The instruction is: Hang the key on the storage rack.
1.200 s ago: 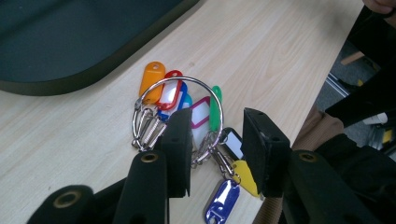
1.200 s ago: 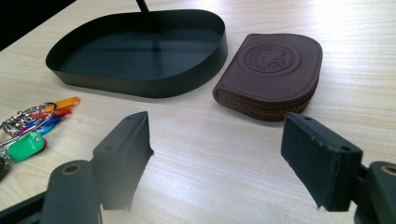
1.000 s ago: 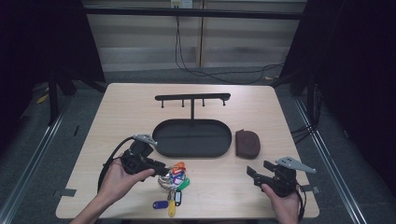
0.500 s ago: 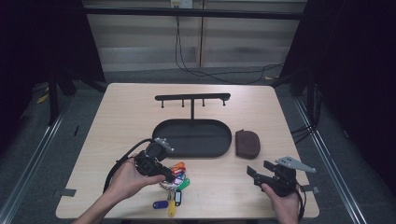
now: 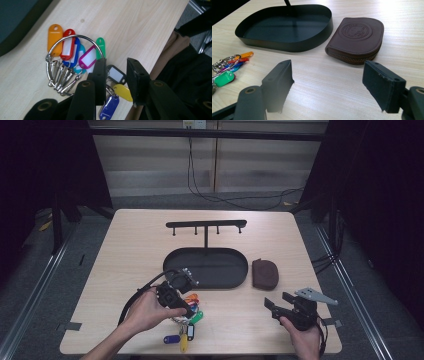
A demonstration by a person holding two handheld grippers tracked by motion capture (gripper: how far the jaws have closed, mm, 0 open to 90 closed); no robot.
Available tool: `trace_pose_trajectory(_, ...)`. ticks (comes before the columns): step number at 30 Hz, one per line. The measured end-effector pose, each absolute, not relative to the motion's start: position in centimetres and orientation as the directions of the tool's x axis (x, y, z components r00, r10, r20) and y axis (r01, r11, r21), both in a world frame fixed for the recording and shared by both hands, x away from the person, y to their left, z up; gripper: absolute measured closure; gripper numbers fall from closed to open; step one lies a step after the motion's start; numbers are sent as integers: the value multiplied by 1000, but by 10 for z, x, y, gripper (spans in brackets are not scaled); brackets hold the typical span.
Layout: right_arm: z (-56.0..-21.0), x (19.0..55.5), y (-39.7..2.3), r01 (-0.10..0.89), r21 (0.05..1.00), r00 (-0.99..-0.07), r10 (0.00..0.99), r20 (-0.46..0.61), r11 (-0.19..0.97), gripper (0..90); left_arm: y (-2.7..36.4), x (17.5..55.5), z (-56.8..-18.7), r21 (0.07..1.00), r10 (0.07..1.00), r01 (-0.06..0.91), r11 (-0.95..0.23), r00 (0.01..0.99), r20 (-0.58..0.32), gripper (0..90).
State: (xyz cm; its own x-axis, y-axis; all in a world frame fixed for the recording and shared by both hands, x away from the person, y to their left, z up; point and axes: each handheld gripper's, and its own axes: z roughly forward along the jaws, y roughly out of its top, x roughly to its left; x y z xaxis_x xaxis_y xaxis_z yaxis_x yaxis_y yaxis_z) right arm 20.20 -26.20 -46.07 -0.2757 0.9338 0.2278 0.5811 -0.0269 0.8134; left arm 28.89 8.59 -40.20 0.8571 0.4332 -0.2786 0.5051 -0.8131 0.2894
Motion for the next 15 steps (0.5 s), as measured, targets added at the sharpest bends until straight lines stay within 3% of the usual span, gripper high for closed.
trace_pose_trajectory(9,-461,202,-262,581,814,-277,934,227,-26,243,71,291,-418,210,448,502,-839,857,-256,669)
trace_pose_trajectory(15,-461,202,-262,581,813,-276,934,229,-28,243,65,297,-429,174,455,503,-846,853,-256,711)
